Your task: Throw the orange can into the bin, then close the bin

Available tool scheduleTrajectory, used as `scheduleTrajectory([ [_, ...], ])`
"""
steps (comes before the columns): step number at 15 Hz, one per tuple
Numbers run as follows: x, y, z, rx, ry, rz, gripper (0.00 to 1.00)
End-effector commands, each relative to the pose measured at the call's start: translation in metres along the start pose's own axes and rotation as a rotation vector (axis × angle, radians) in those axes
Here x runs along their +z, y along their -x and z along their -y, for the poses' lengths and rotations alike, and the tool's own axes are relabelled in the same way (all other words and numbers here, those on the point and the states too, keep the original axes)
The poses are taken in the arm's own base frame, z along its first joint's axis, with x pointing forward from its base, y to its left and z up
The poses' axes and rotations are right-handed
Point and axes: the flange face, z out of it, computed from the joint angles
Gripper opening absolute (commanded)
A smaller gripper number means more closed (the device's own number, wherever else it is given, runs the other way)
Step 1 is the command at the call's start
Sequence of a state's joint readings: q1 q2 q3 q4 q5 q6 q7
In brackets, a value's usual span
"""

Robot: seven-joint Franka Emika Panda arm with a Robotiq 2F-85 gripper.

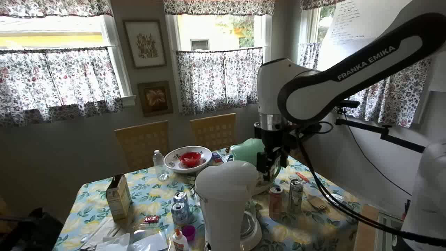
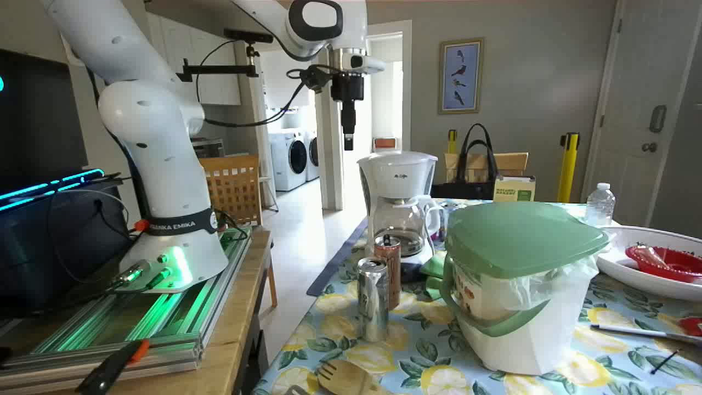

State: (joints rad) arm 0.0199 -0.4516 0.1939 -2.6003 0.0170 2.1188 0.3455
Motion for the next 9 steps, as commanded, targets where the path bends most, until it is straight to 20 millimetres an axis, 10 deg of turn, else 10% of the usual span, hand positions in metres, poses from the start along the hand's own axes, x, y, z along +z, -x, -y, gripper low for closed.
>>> scheduleTrajectory([
  [1, -0.0004, -0.0001, -0.0001, 0.000, 0.000, 0.001, 1.00],
  [9, -0.0001, -0.0039, -0.0081, 0.031, -0.016, -0.009, 1.00],
])
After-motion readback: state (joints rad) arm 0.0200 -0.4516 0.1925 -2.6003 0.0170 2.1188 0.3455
